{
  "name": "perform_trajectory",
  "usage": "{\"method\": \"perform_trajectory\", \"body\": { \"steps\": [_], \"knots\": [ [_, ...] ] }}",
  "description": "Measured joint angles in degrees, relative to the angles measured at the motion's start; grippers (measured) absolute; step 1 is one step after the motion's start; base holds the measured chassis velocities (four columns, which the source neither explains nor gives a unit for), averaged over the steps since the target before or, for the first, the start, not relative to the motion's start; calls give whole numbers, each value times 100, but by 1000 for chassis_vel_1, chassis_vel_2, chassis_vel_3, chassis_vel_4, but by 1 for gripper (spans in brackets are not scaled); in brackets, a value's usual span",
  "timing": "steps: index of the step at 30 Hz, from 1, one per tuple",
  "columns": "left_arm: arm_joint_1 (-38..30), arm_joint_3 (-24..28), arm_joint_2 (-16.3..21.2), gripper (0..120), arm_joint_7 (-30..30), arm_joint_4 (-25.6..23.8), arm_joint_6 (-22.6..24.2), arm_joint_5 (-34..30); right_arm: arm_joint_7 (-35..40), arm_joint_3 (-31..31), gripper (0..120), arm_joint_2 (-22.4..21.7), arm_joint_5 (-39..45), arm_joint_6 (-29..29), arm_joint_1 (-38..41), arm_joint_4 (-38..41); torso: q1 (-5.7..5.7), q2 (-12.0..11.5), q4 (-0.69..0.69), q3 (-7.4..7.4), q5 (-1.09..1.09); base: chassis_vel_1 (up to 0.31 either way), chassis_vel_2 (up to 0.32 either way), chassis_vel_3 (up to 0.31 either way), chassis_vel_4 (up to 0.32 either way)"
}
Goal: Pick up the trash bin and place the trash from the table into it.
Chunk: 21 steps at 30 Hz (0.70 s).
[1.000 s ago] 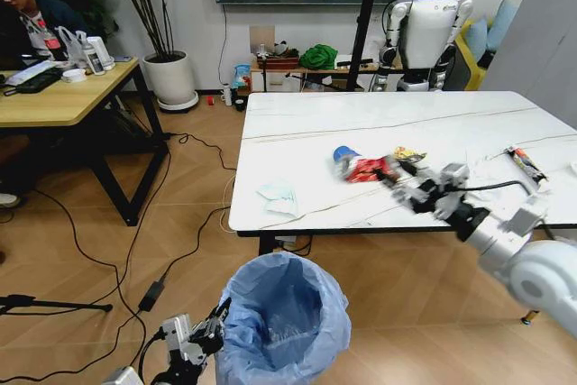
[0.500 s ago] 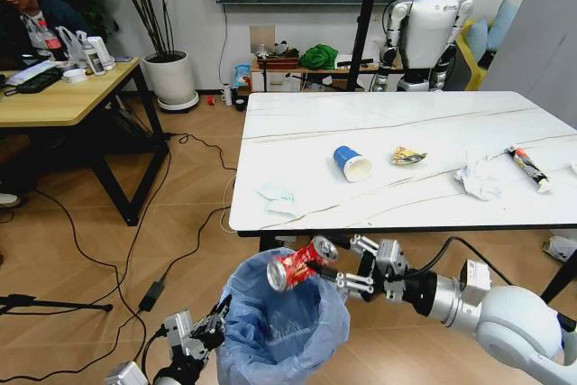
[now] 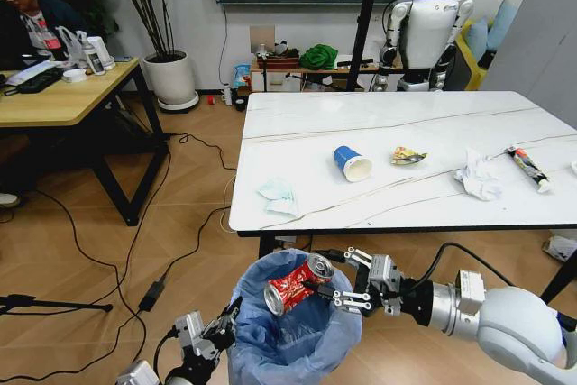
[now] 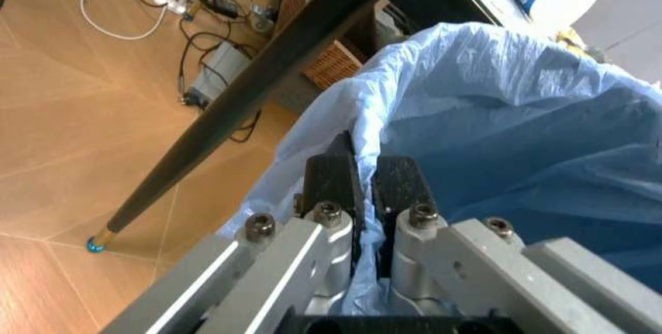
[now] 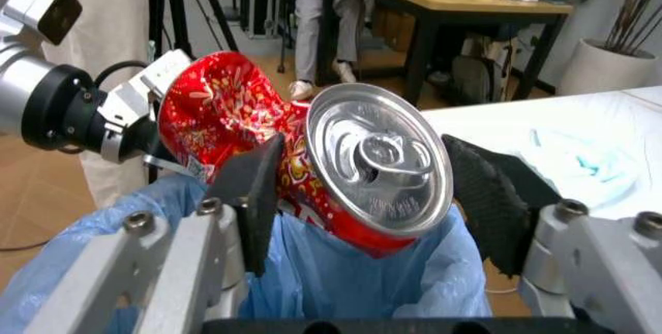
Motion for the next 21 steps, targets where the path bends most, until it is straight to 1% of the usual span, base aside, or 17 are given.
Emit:
{"method": "perform_trajectory", "body": {
  "steps": [1,2,4,5,7,8,9,10,11,12,13,14,16,17,18,20,21],
  "knots": [
    [0,0,0,0,0,0,0,0,0,0,59,0,0,0,0,0,0,0,0,0,0,0,0,0,0],
    [5,-2,1,0,1,-3,0,5,0,0,62,1,-1,-6,4,0,0,0,0,0,0,0,0,0,0],
    [13,-23,3,0,3,-18,0,11,4,3,74,5,2,-19,9,0,0,0,0,0,0,0,0,0,0],
    [13,-23,3,0,3,-18,0,11,4,3,74,5,2,-19,9,0,0,0,0,0,0,0,0,0,0],
    [20,-43,4,0,7,-28,0,19,11,11,84,18,31,-24,1,3,0,0,0,0,0,0,0,0,0],
    [28,-52,3,0,9,-33,0,26,27,41,89,34,137,-44,3,13,0,0,0,0,0,0,0,0,0],
    [28,-52,3,0,9,-33,0,26,27,41,89,34,137,-44,3,13,0,0,0,0,0,0,0,0,0],
    [41,-64,0,0,9,-43,0,43,95,86,94,58,306,-106,34,27,0,0,-1,0,0,0,0,0,0],
    [66,-82,-3,0,18,-60,-1,72,302,133,98,91,500,-148,116,34,0,0,-1,0,-1,0,0,0,0],
    [98,-102,-7,0,25,-78,-3,89,540,99,99,112,622,-117,226,26,0,0,-1,0,-2,0,0,0,0],
    [98,-102,-7,0,25,-78,-3,89,540,99,99,112,622,-117,226,26,0,0,-1,0,-2,0,0,0,0],
    [126,-122,-10,0,29,-95,-4,100,755,21,100,132,754,-96,377,-9,0,0,0,0,-2,0,0,0,0],
    [218,-207,-33,0,36,-143,-12,132,1083,-203,100,202,1102,-272,911,-181,0,0,2,0,1,0,0,0,0],
    [218,-207,-33,0,36,-143,-12,132,1083,-203,100,202,1102,-272,911,-181,0,0,2,0,1,0,0,0,0],
    [236,-234,-31,0,36,-155,-13,134,1182,-274,100,246,1220,-409,1106,-243,0,0,4,0,0,0,0,0,0],
    [265,-293,35,0,36,-168,-13,131,1481,-340,100,394,1477,-865,1443,-351,1,0,2,0,-1,0,0,0,0],
    [265,-293,35,0,36,-168,-13,131,1481,-340,100,394,1477,-865,1443,-351,1,0,2,0,-1,0,0,0,0]
  ]
}}
